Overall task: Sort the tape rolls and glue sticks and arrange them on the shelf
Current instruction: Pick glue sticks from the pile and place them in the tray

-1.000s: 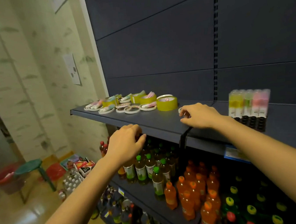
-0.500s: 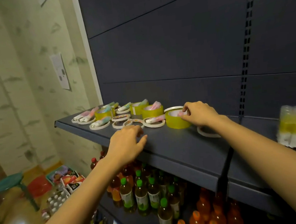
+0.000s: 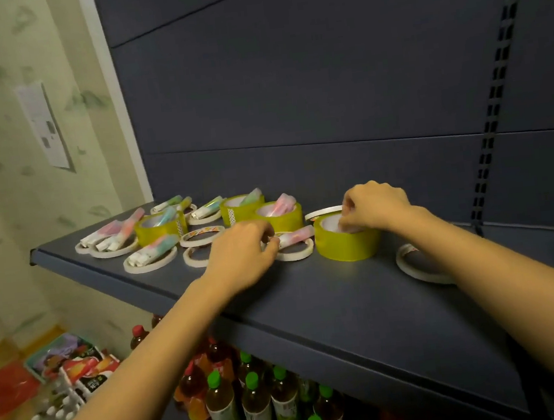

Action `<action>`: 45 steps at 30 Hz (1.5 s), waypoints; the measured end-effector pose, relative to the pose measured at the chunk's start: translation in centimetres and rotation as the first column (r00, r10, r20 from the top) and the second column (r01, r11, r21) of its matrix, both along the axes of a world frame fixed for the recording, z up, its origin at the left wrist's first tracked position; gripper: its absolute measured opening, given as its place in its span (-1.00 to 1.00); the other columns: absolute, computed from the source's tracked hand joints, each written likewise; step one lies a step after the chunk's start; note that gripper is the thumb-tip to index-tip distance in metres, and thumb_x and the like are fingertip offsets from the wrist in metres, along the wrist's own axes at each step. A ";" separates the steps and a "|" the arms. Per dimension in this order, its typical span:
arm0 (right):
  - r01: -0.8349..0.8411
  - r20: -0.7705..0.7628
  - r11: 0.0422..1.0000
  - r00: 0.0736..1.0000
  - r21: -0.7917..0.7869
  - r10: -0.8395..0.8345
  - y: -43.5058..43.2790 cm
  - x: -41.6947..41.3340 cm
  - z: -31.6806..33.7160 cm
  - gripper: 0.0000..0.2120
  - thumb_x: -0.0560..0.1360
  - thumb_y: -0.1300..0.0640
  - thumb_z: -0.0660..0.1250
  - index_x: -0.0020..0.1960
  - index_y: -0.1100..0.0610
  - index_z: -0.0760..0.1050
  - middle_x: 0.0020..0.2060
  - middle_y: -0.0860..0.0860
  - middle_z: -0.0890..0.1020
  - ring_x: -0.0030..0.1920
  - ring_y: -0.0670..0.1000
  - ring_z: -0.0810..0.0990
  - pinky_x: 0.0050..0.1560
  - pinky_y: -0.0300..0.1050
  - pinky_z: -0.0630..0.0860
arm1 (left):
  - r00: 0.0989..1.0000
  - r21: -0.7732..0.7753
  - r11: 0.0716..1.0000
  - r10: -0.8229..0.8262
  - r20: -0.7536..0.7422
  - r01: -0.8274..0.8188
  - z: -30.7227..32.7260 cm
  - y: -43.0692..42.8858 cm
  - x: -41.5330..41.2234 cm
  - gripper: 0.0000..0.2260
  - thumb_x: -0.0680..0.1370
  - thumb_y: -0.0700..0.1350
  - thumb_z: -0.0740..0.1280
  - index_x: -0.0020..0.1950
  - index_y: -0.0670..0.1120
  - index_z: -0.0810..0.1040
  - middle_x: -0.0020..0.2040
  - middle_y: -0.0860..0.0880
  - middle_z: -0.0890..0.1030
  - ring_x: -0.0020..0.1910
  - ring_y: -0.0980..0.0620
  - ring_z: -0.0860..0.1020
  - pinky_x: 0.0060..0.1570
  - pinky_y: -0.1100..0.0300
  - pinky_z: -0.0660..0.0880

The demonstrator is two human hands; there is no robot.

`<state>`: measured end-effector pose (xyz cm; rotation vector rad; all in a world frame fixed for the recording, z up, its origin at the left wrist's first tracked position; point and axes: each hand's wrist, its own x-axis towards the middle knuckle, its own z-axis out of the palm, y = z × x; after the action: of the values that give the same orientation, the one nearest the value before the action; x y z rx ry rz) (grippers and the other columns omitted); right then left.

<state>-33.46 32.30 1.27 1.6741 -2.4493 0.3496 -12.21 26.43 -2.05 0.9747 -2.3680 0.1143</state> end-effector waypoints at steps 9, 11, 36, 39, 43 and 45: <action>0.145 0.014 0.962 0.989 -0.232 -0.145 2.6 0.2 2.0 -0.82 0.44 -0.05 0.33 0.00 -0.01 0.54 -0.01 0.02 0.61 -0.09 0.08 0.50 -0.18 -0.11 0.34 | 0.966 0.062 0.983 -0.184 0.184 0.175 -0.2 -5.5 -5.5 -0.67 0.57 0.13 0.19 0.00 -0.13 0.51 0.10 -0.06 0.41 0.11 -0.06 0.47 -0.15 0.10 0.41; 0.186 0.029 0.950 0.982 -0.251 -0.184 3.9 0.5 2.2 -0.81 0.43 -0.06 0.33 0.00 -0.01 0.54 -0.03 0.01 0.61 -0.09 0.07 0.51 -0.18 -0.11 0.35 | 0.952 0.056 0.982 -0.189 0.241 0.180 -0.6 -6.3 -6.5 -0.72 0.57 0.06 0.19 0.02 -0.14 0.52 0.14 -0.10 0.44 0.13 -0.10 0.46 -0.17 0.11 0.35; 0.492 0.099 0.795 0.865 -0.354 -0.492 26.0 -3.4 2.1 -0.79 0.51 -0.10 0.26 0.10 -0.09 0.52 -0.10 -0.11 0.56 -0.01 0.03 0.57 -0.05 -0.08 0.46 | 0.599 0.229 0.556 -0.708 -0.373 0.799 5.9 9.7 -12.1 -0.85 0.42 -0.14 0.46 -0.06 -0.14 0.59 -0.21 -0.02 0.64 -0.27 0.03 0.57 -0.15 0.24 0.51; 0.481 0.103 0.814 0.874 -0.325 -0.475 29.5 -5.1 2.4 -0.78 0.52 -0.08 0.27 0.13 -0.06 0.50 -0.11 -0.12 0.58 -0.02 0.02 0.58 0.01 -0.01 0.53 | 0.572 0.235 0.523 -0.721 -0.390 0.819 5.6 13.9 -14.7 -0.86 0.42 -0.15 0.46 -0.08 -0.13 0.58 -0.23 0.00 0.65 -0.28 0.06 0.59 -0.15 0.25 0.52; 0.442 0.138 0.828 0.896 -0.345 -0.421 32.9 -7.7 1.9 -0.78 0.51 -0.05 0.30 0.11 0.00 0.46 -0.09 -0.08 0.62 -0.05 0.05 0.59 0.06 0.06 0.53 | 0.576 0.246 0.522 -0.718 -0.391 0.817 4.8 19.0 -18.0 -0.84 0.40 -0.19 0.48 -0.08 -0.17 0.58 -0.20 -0.06 0.67 -0.25 0.00 0.63 -0.09 0.20 0.56; 0.410 0.160 0.837 0.912 -0.362 -0.377 34.0 -9.0 1.5 -0.78 0.50 -0.01 0.32 0.10 0.03 0.44 -0.09 -0.04 0.63 -0.06 0.07 0.59 0.07 0.10 0.52 | 0.592 0.229 0.548 -0.705 -0.391 0.805 4.2 21.0 -19.4 -0.83 0.38 -0.19 0.49 -0.09 -0.17 0.58 -0.17 -0.07 0.66 -0.22 -0.04 0.65 -0.06 0.17 0.57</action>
<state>-42.42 66.34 2.81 0.9833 -2.4876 0.7952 -31.57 47.43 2.14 -0.0148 -2.3809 -0.8075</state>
